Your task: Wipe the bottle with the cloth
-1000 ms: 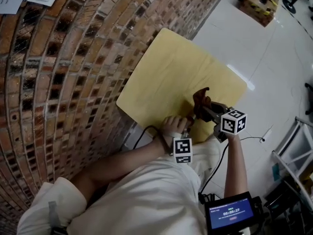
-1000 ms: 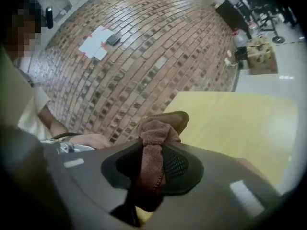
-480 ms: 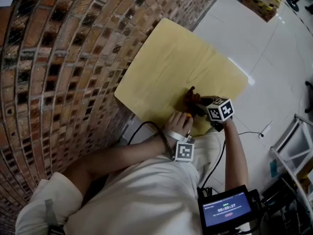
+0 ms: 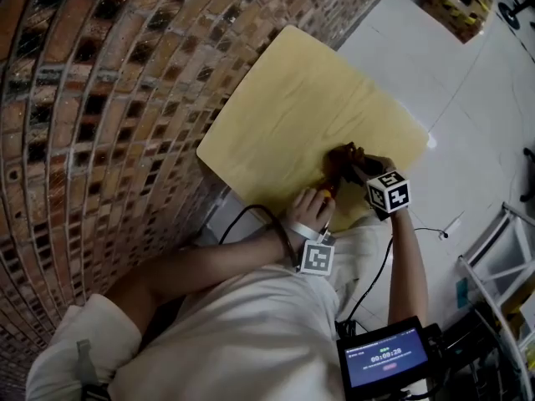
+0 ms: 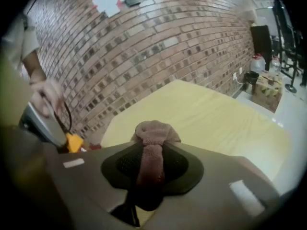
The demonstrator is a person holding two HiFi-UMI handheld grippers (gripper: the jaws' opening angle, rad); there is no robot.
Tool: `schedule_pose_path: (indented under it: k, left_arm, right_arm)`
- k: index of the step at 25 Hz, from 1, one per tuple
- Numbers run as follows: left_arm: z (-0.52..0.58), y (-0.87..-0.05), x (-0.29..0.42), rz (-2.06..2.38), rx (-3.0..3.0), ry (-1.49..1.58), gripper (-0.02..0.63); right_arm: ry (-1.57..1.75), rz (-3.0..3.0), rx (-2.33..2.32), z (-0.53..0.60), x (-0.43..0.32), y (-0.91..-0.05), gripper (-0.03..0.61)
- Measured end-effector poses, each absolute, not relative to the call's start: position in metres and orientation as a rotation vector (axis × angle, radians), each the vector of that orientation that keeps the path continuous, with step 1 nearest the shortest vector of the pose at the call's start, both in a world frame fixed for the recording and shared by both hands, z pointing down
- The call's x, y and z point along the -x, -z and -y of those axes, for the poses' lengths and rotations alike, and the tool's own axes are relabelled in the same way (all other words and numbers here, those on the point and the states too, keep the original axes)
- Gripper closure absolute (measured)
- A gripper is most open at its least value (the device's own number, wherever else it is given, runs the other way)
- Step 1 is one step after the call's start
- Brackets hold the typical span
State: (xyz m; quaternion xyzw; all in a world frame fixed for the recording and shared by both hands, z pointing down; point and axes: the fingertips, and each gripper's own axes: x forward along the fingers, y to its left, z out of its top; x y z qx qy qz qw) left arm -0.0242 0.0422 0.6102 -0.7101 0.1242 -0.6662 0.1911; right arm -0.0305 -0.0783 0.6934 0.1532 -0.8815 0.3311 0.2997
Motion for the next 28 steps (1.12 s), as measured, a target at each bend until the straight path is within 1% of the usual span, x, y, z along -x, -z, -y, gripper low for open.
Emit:
schedule_pose_path:
  k: [3, 6, 9, 13, 15, 19, 25, 28]
  left_arm:
    - [-0.046, -0.610, 0.020, -0.337, 1.991, 1.849, 0.517]
    - [-0.049, -0.610, 0.013, -0.335, 1.992, 1.826, 0.520]
    - [-0.045, -0.611, 0.009, -0.325, 1.976, 1.825, 0.526]
    - [-0.046, -0.612, 0.010, -0.291, 1.935, 1.856, 0.530]
    - [-0.044, -0.616, 0.012, -0.290, 1.902, 1.874, 0.598]
    - [-0.036, -0.623, 0.019, -0.332, 1.886, 1.894, 0.598]
    - [-0.024, -0.620, 0.014, -0.392, 1.896, 1.888, 0.598]
    - [-0.020, -0.619, 0.013, -0.431, 1.911, 1.879, 0.597]
  right_arm:
    - [-1.004, 2.444, -0.320, 0.093, 0.042, -0.649, 0.483]
    - [-1.037, 2.483, -0.032, 0.079, 0.070, -0.609, 0.483]
    - [-0.999, 2.400, 0.277, 0.052, 0.099, -0.594, 0.483]
    - [-0.900, 2.184, 0.473, 0.013, 0.118, -0.629, 0.483]
    - [-0.876, 2.096, 0.499, 0.003, 0.120, -0.653, 0.483]
    - [-0.901, 2.047, 0.472, 0.007, 0.127, -0.679, 0.483]
    - [-0.755, 1.997, 0.296, 0.023, 0.108, -0.729, 0.483]
    - [-0.879, 2.065, 0.213, 0.034, 0.106, -0.726, 0.483]
